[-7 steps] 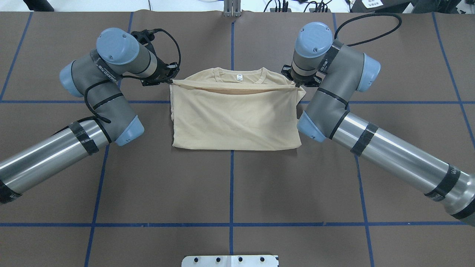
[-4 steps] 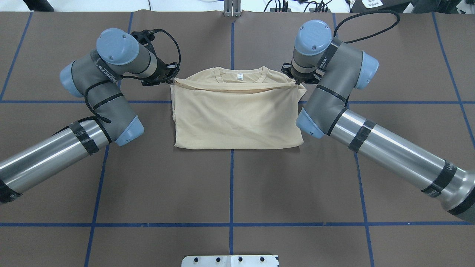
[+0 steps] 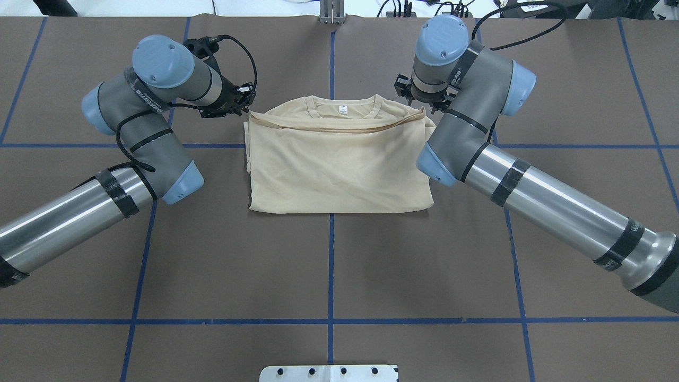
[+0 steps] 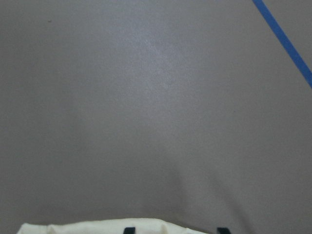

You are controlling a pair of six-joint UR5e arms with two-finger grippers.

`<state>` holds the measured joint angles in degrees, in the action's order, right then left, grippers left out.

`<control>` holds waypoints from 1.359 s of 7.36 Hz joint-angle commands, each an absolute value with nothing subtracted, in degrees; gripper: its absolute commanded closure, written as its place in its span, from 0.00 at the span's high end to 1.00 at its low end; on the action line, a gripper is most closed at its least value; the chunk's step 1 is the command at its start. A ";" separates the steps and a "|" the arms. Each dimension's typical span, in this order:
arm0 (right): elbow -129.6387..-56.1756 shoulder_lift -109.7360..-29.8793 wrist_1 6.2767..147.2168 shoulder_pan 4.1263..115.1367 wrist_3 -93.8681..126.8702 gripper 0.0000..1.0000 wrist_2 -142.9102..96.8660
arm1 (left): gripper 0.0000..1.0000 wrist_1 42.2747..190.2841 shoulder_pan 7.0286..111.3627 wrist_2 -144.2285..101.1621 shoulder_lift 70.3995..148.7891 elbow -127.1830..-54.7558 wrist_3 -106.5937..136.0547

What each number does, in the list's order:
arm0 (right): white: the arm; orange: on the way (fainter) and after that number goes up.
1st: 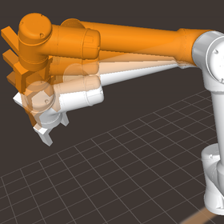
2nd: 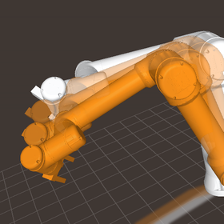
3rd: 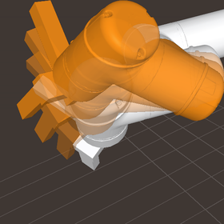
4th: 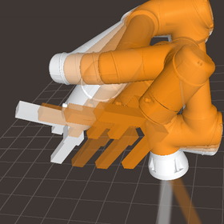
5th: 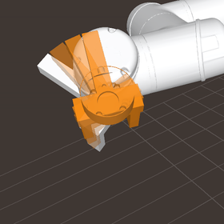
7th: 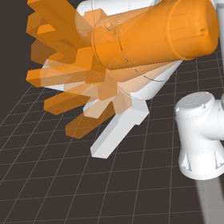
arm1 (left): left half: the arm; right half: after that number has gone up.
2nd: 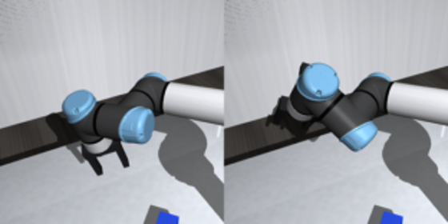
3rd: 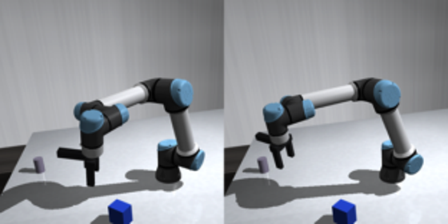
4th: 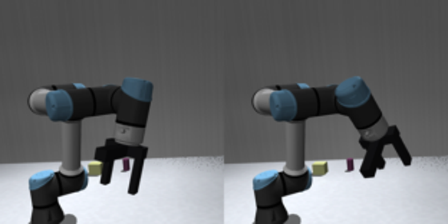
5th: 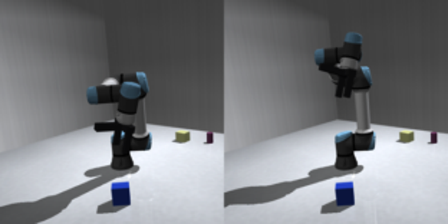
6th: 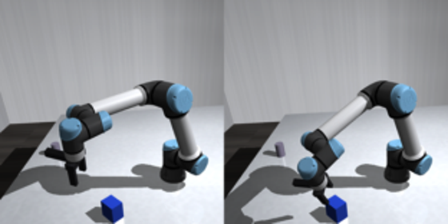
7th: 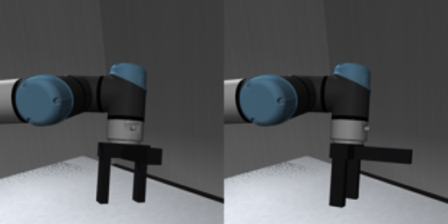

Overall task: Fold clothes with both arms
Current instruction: 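Hold the folded hem near the collar with both grippers and lower it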

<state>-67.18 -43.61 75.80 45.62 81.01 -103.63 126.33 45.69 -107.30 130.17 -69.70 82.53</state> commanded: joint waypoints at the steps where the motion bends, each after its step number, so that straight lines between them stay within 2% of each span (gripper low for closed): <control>1: -72.47 -44.54 76.20 47.80 82.61 1.00 -109.91 | 0.34 126.56 48.06 -110.19 129.47 -73.89 82.35; 2: -81.65 -52.04 75.51 47.46 87.75 1.00 -110.30 | 0.41 126.39 49.29 -113.35 128.16 -77.31 82.53; 3: -90.61 -59.25 75.41 45.98 92.41 1.00 -110.04 | 0.43 126.47 49.31 -113.55 124.66 -83.26 82.79; 5: -101.29 -66.68 75.06 40.90 107.67 1.00 -105.68 | 0.59 125.95 49.92 -113.73 123.93 -86.48 83.06; 6: -106.04 -70.45 75.06 37.30 113.15 1.00 -102.77 | 0.59 125.95 50.18 -113.73 123.06 -88.57 82.80; 8: -106.80 -72.24 75.15 25.03 120.48 0.98 -88.43 | 0.58 125.86 51.06 -113.21 120.86 -91.84 82.36; 10: -105.30 -72.16 75.23 24.26 121.11 0.96 -86.75 | 0.58 125.86 51.06 -113.03 120.15 -91.93 82.35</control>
